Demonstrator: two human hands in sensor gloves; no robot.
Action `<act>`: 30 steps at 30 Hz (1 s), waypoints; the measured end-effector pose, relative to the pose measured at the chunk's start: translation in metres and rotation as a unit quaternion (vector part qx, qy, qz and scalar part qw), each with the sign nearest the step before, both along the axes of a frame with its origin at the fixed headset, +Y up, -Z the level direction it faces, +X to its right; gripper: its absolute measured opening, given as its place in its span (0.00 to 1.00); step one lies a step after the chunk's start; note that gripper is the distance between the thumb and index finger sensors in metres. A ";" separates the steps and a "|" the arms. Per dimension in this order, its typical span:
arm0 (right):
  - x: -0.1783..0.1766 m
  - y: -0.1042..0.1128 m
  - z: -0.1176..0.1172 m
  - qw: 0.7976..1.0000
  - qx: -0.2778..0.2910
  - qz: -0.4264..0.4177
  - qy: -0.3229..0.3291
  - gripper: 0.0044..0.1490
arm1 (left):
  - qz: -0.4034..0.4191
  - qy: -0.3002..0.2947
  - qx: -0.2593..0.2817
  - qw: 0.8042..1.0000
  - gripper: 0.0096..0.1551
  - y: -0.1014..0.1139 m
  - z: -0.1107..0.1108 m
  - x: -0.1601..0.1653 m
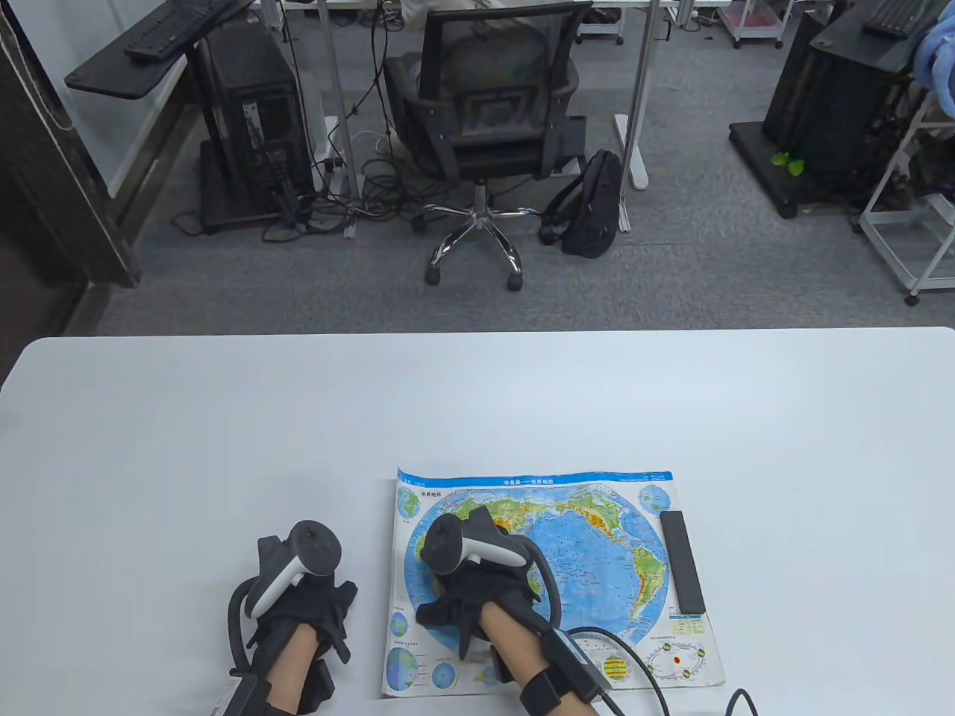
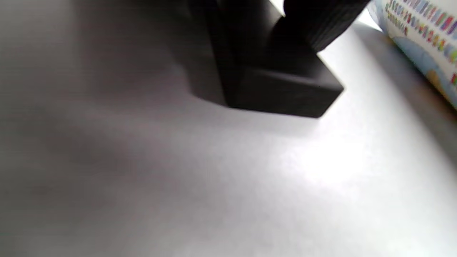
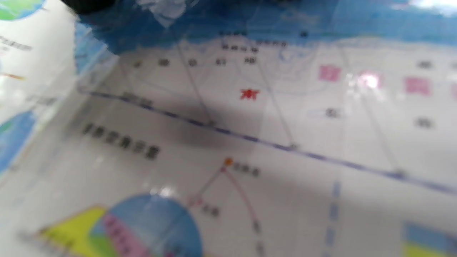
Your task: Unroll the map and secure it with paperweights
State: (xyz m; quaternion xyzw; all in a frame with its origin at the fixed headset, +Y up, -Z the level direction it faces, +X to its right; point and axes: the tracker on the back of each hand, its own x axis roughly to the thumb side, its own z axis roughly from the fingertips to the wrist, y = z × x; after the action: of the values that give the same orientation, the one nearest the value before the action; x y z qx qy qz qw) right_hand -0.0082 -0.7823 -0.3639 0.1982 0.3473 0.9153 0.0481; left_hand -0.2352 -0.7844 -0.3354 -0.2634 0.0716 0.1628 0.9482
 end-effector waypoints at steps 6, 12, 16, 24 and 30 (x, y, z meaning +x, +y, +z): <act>0.000 0.000 0.000 1.000 -0.002 0.002 0.000 0.49 | -0.045 -0.012 0.042 0.998 0.39 0.011 0.000 -0.001; 0.000 0.000 0.000 1.000 -0.005 0.005 0.000 0.49 | -0.121 -0.050 0.088 0.988 0.38 0.017 0.001 0.003; 0.000 0.000 0.000 1.000 -0.006 0.004 0.000 0.49 | -0.138 -0.050 0.107 0.983 0.39 0.019 0.000 0.003; 0.000 0.000 0.000 1.000 -0.008 0.004 -0.001 0.49 | -0.042 0.020 0.150 0.988 0.41 0.033 -0.001 -0.008; 0.000 0.000 0.000 1.000 -0.010 0.004 0.000 0.49 | 0.075 -0.006 0.178 0.981 0.40 0.059 0.000 0.022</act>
State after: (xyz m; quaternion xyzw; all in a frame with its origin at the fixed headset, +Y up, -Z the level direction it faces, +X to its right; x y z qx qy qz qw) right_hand -0.0080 -0.7821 -0.3636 0.1959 0.3571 0.9121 0.0462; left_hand -0.2135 -0.7257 -0.3357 -0.0957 0.0163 0.2416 0.9655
